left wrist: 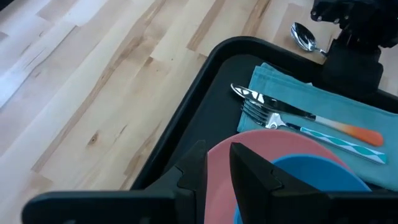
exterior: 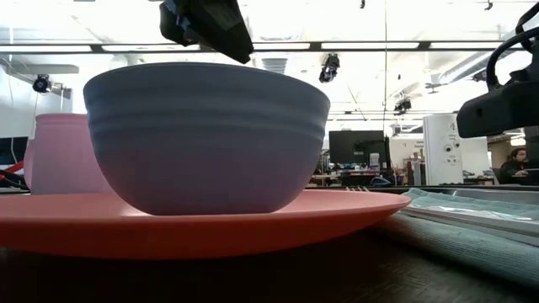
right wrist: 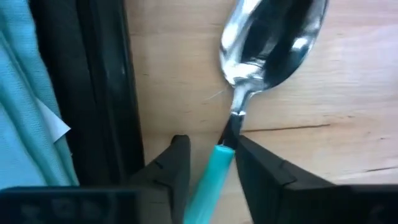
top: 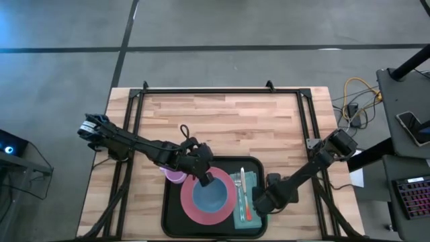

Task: Set up tray
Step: Put the spoon on top of the napkin

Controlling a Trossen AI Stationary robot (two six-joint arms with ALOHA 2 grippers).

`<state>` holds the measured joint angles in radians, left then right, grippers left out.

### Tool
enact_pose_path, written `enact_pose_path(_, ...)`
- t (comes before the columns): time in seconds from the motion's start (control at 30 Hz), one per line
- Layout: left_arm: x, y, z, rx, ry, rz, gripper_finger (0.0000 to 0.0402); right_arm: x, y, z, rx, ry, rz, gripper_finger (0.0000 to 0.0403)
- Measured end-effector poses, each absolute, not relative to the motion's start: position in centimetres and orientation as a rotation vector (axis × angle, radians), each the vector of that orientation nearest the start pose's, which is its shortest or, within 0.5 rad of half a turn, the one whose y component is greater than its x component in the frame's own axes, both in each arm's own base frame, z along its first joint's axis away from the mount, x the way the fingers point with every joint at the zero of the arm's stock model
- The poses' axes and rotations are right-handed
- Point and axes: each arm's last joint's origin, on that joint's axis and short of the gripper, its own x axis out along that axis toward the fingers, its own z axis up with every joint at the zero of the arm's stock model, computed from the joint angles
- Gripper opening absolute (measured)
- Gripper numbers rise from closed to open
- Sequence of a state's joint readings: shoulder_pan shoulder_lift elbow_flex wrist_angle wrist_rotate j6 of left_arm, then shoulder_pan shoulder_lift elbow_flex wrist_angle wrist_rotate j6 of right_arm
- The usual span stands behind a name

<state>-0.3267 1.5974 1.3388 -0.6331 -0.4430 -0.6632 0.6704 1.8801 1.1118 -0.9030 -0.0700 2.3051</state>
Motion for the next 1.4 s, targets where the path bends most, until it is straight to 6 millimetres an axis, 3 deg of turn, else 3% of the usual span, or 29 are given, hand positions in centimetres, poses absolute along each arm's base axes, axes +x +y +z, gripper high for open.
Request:
enact_pose_path(0.23, 32.4, -9.7, 28.9, -0.286, 0.752, 0.373, 0.0050, 23.8, 19.4, 13.2, 1.147, 1.285, -1.327, 0.0027)
enact_pose_path(0.4, 32.4, -9.7, 28.9, -0.287, 0.752, 0.373, 0.0050, 22.9, 19.1, 14.3, 1.030, 1.307, -1.393, 0.0023)
enact_pose_path(0.63, 32.0, -9.5, 29.3, -0.284, 0.756, 0.375, 0.0050, 23.8, 19.4, 19.4, 1.108, 1.190, -1.156, 0.0023)
enact_pose_path(0.77, 31.9, -9.5, 29.3, -0.283, 0.757, 0.376, 0.0050, 25.7, 19.1, 21.7, 1.152, 1.079, -1.009, 0.0023)
enact_pose_path(0.97, 31.9, -9.5, 29.3, -0.282, 0.756, 0.378, 0.0050, 29.3, 17.6, 20.5, 1.182, 1.016, -0.945, 0.0023)
enact_pose_path(1.13, 31.6, -10.2, 29.4, -0.276, 0.761, 0.355, 0.0050, 30.2, 16.8, 18.7, 1.160, 1.054, -0.999, 0.0031)
enact_pose_path(1.4, 30.7, -11.1, 30.0, -0.270, 0.755, 0.312, 0.0050, 30.8, 17.3, 17.5, 1.164, 1.118, -0.949, 0.0035)
